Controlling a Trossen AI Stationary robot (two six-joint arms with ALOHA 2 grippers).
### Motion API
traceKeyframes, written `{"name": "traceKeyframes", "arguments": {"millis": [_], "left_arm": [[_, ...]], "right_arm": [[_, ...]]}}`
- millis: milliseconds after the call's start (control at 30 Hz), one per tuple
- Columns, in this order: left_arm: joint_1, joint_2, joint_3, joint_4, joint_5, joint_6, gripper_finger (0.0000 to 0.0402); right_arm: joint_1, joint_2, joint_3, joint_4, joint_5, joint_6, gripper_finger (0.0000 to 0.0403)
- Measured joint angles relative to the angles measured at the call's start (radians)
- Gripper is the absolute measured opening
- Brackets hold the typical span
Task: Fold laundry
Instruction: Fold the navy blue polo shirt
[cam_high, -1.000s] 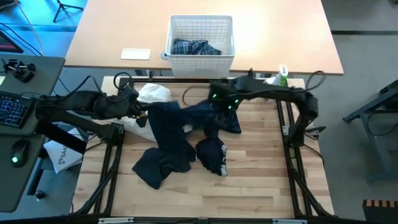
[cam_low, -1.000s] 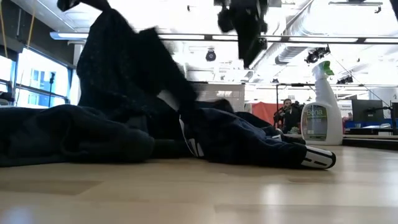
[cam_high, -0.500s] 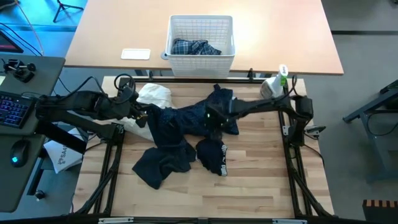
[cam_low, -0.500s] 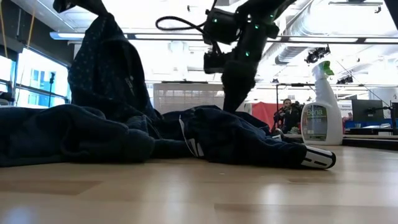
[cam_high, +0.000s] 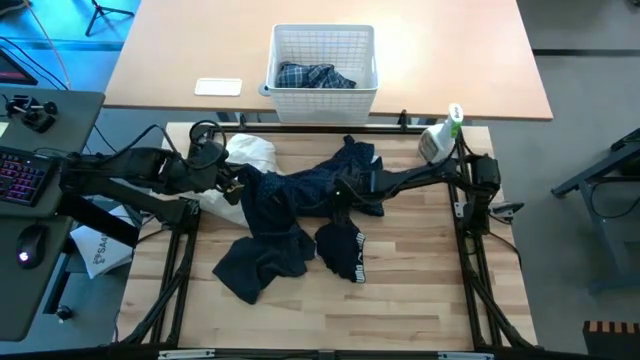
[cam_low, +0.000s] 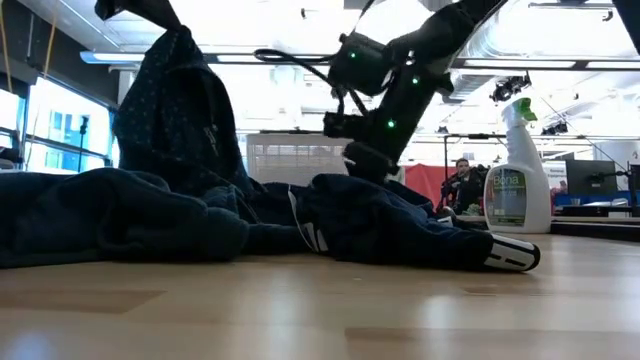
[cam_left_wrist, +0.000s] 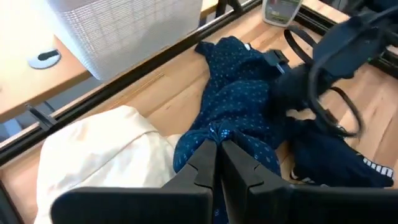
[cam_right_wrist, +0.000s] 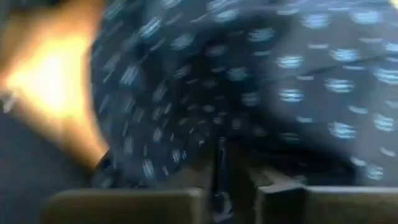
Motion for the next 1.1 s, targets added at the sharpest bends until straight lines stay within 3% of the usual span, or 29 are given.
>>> {"name": "traceKeyframes", "arguments": {"millis": [133, 300, 467, 567, 667, 900, 1000, 1100], "left_arm": [[0.0, -0.012, 0.036, 0.124, 0.015, 0.098, 0.0], [-0.002, -0.018, 0.204, 0.382, 0.049, 0.319, 0.0], [-0.014, -0.017, 0.333, 0.725, 0.232, 0.549, 0.0], [-0.021, -0.003, 0.386, 0.898, 0.406, 0.611, 0.0], [-0.03, 0.03, 0.444, 1.003, 0.554, 0.605, 0.0], [-0.077, 0.2, 0.612, 1.161, 0.797, 0.437, 0.0], [-0.089, 0.271, 0.703, 1.118, 0.843, 0.399, 0.0], [-0.079, 0.304, 0.791, 0.974, 0.817, 0.443, 0.0]], "right_arm": [[-0.025, -0.124, 0.034, -0.133, 0.136, 0.094, 0.001], [-0.041, -0.424, 0.083, -0.284, 0.27, 0.077, 0.0003], [-0.019, -0.708, 0.234, -0.366, 0.318, 0.11, 0.0002], [0.019, -0.808, 0.357, -0.305, 0.188, 0.143, 0.0001], [0.085, -0.851, 0.468, -0.134, -0.044, 0.145, 0.0001], [0.309, -0.76, 0.645, 0.331, -0.5, 0.113, 0.0001], [0.379, -0.693, 0.733, 0.392, -0.565, 0.087, 0.0], [0.394, -0.657, 0.827, 0.283, -0.443, 0.053, 0.0]]}}
